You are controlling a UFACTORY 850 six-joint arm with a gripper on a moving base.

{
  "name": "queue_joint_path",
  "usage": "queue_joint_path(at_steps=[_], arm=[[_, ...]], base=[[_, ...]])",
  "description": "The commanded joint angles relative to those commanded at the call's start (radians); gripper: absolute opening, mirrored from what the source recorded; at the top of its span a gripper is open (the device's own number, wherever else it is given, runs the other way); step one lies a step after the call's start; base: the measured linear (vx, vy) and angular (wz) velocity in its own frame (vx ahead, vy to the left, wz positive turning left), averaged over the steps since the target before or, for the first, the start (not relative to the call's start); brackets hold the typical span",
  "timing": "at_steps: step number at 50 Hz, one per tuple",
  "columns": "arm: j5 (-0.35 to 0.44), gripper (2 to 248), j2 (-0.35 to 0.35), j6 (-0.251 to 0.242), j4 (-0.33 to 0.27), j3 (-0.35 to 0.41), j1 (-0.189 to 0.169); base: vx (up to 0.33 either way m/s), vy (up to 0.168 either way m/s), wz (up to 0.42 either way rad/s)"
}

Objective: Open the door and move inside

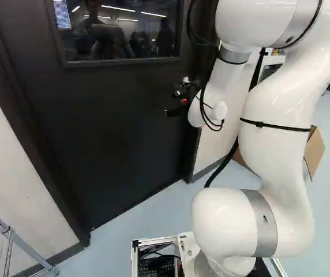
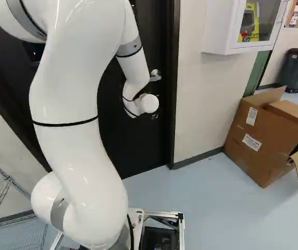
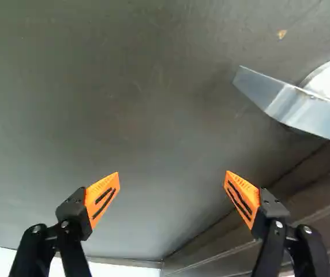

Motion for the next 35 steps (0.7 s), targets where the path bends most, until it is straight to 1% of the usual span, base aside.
queue_joint_path(at_steps=[35], arm=[[0.0, 247, -0.159, 0.0, -0.004, -0.203, 0.062]], base=[[-0.003, 0.0, 0.0]])
